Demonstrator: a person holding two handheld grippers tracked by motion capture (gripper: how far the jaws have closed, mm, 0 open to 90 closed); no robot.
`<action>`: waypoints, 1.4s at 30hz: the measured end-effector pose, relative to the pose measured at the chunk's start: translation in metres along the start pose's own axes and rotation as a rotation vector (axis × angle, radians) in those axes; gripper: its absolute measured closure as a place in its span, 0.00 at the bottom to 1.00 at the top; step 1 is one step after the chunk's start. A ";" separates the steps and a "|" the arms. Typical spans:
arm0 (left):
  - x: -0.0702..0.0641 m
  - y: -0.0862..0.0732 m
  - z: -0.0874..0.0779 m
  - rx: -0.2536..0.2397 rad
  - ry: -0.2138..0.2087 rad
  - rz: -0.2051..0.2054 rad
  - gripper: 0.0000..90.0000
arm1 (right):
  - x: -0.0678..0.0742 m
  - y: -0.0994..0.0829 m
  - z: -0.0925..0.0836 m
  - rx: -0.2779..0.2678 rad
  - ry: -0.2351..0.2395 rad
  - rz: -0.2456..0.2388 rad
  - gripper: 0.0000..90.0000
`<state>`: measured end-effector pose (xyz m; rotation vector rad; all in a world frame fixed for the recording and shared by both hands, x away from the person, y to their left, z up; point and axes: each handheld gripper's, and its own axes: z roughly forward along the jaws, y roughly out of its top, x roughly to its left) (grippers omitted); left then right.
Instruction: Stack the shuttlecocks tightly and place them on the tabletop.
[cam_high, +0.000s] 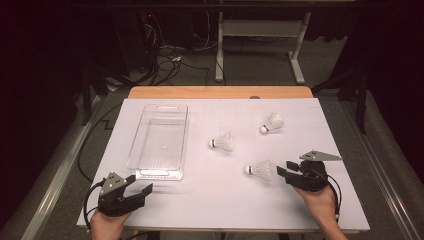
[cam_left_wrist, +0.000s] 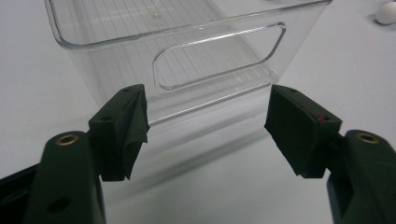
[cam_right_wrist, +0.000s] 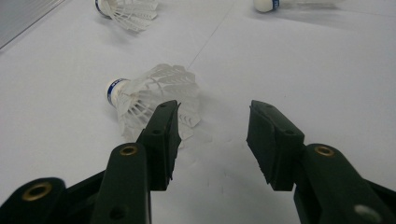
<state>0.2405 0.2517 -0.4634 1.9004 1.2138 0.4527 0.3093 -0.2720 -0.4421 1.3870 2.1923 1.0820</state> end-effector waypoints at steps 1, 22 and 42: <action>0.000 0.000 0.000 0.001 0.000 0.000 0.34 | 0.000 -0.001 0.000 -0.001 0.003 0.001 0.60; 0.000 0.000 0.000 0.001 0.000 -0.002 0.34 | 0.017 -0.008 -0.011 -0.014 0.046 -0.026 0.61; 0.000 0.000 0.000 0.001 -0.003 -0.001 0.34 | 0.033 -0.006 -0.006 0.012 0.076 -0.059 0.61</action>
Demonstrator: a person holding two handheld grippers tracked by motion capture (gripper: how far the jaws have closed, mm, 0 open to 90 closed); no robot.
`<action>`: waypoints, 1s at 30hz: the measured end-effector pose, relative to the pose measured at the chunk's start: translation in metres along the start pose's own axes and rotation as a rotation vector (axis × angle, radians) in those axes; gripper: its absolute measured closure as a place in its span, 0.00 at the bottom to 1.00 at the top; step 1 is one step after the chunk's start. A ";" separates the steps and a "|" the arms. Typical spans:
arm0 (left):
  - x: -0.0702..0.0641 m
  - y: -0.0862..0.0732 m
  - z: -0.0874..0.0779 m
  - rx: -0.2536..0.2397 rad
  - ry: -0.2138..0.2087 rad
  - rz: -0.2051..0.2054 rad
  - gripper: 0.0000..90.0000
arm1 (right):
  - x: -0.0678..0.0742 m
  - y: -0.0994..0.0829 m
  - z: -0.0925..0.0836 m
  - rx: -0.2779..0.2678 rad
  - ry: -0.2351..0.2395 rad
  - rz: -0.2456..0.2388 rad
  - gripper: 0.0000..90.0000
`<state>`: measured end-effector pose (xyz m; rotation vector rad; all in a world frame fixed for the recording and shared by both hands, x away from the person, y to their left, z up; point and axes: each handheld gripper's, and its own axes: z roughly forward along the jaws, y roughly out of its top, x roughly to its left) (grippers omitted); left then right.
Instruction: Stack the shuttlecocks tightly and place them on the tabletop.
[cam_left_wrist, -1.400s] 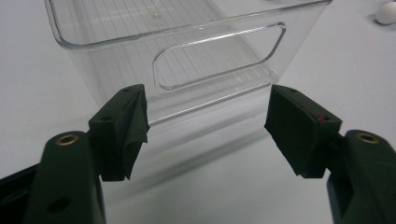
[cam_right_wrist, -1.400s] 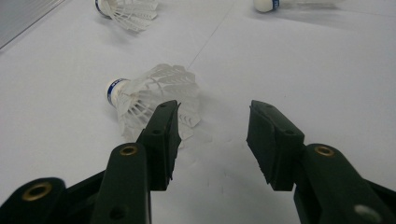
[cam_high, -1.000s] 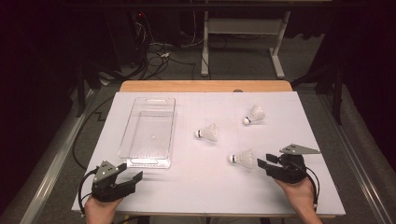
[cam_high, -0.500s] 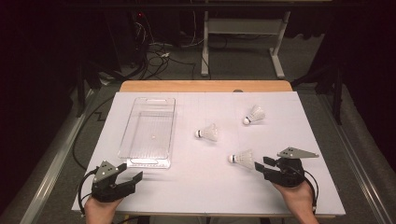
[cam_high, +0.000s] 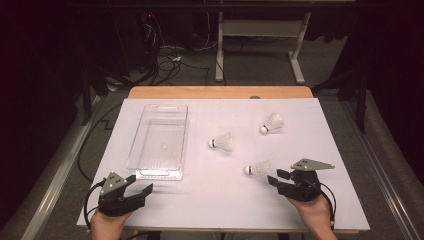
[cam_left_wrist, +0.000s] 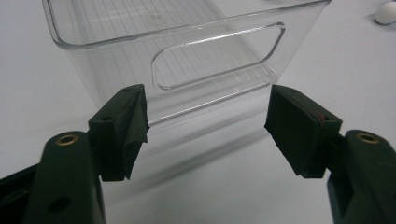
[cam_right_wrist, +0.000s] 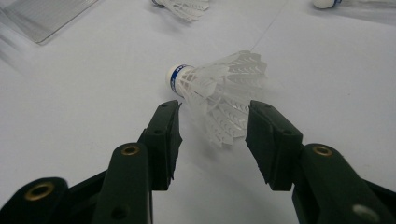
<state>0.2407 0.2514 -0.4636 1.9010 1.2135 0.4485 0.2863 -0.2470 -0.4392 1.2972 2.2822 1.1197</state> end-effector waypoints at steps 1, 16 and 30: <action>0.000 0.000 0.000 0.000 0.000 0.000 0.34 | 0.000 0.000 0.001 -0.001 0.000 -0.004 0.61; 0.000 0.000 0.000 -0.001 -0.001 0.000 0.34 | 0.004 0.006 0.017 0.051 0.005 -0.014 0.69; 0.000 0.000 -0.001 -0.001 -0.002 0.002 0.34 | 0.005 0.010 0.027 0.087 0.022 -0.019 0.81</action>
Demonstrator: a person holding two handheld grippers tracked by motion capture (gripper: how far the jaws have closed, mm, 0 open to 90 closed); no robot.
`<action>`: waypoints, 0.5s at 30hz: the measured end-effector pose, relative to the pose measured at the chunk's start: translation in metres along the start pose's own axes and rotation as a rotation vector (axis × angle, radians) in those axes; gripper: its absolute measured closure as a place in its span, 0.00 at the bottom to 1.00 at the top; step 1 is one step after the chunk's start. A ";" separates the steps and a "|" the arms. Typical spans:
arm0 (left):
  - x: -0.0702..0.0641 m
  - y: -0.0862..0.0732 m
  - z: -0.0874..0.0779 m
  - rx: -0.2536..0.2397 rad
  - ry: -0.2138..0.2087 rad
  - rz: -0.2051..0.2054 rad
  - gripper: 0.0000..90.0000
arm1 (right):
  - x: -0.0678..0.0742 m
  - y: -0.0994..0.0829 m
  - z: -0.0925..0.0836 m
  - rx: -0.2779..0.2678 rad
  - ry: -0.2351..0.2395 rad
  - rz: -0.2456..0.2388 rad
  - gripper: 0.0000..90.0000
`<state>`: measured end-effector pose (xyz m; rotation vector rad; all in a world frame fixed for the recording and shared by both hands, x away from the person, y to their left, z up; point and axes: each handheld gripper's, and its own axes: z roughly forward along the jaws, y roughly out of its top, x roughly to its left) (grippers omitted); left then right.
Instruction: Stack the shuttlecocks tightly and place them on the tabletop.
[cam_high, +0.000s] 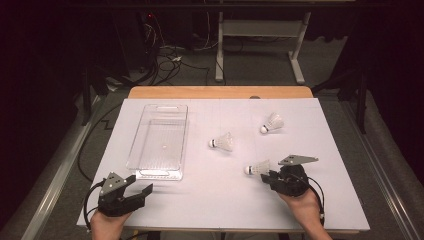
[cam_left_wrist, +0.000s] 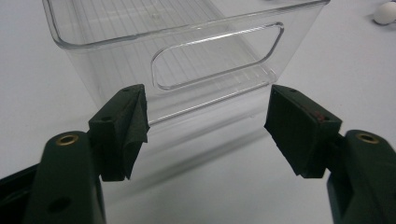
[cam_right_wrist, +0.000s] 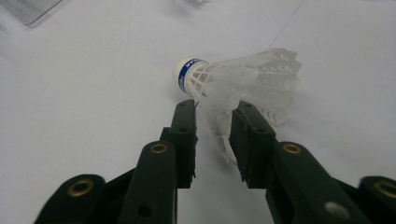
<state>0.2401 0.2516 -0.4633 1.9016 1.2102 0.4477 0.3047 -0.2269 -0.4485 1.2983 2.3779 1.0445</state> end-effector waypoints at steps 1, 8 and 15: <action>0.000 0.000 0.000 -0.002 -0.001 0.000 0.34 | 0.000 0.000 0.001 0.003 -0.001 -0.001 0.83; 0.000 0.000 0.000 0.001 0.001 0.002 0.34 | -0.001 0.000 0.005 0.010 0.023 -0.006 0.92; -0.001 0.000 0.001 0.002 -0.002 0.004 0.34 | 0.000 0.001 0.005 0.008 0.047 -0.015 0.98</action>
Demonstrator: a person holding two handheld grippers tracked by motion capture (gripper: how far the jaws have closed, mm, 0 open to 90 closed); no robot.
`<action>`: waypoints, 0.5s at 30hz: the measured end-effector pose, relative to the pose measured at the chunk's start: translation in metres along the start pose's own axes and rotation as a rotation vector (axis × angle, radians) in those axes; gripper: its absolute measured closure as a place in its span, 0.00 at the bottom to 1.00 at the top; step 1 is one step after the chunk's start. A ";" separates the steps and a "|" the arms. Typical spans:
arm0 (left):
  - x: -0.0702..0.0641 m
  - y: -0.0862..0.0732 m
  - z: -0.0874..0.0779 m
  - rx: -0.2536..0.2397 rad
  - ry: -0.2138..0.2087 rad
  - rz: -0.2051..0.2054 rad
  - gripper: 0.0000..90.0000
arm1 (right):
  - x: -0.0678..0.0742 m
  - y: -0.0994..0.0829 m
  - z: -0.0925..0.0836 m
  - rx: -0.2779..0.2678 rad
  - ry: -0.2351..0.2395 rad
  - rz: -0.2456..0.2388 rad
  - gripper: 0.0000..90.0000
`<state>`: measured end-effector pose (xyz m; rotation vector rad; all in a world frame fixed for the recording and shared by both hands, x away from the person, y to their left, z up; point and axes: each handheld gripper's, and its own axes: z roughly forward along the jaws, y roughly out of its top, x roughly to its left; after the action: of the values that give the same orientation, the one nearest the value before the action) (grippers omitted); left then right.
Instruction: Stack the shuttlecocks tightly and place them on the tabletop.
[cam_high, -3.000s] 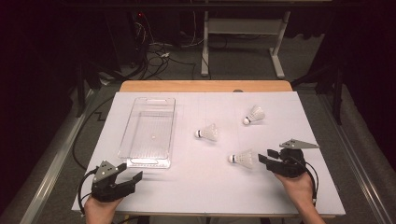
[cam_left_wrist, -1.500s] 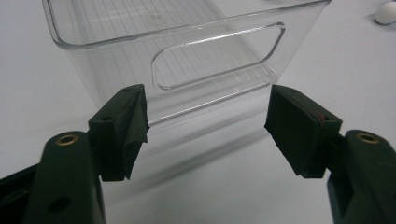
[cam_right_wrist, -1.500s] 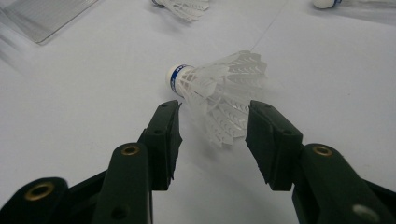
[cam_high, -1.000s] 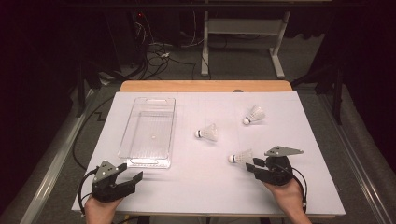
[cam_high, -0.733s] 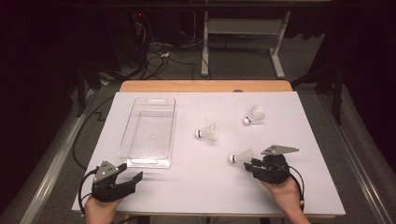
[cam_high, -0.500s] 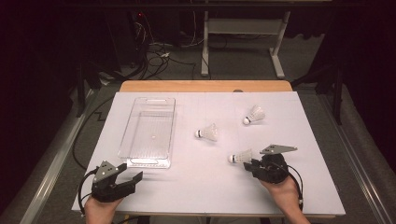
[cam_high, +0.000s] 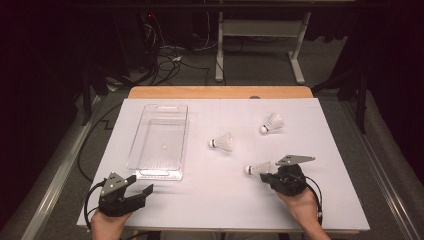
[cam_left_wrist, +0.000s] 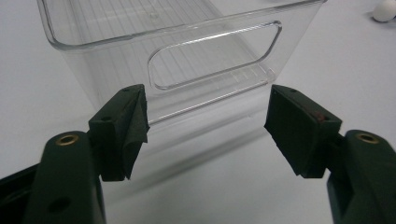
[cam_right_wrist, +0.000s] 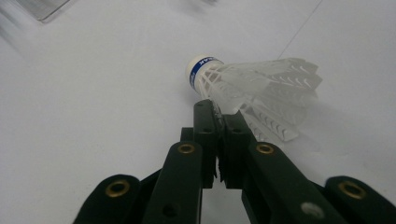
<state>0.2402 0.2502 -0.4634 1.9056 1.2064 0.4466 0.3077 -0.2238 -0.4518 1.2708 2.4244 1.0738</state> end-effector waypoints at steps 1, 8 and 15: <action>0.000 0.000 0.000 0.000 -0.001 0.000 0.34 | 0.000 0.000 0.000 -0.001 0.002 0.000 0.98; 0.000 0.000 0.000 0.001 -0.002 0.006 0.34 | 0.001 0.000 0.000 0.000 0.021 0.001 1.00; 0.000 0.000 0.000 0.000 -0.001 0.004 0.34 | 0.001 0.001 -0.002 -0.001 0.030 0.004 1.00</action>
<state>0.2405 0.2502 -0.4634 1.9087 1.2022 0.4480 0.3074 -0.2236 -0.4497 1.2686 2.4440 1.1021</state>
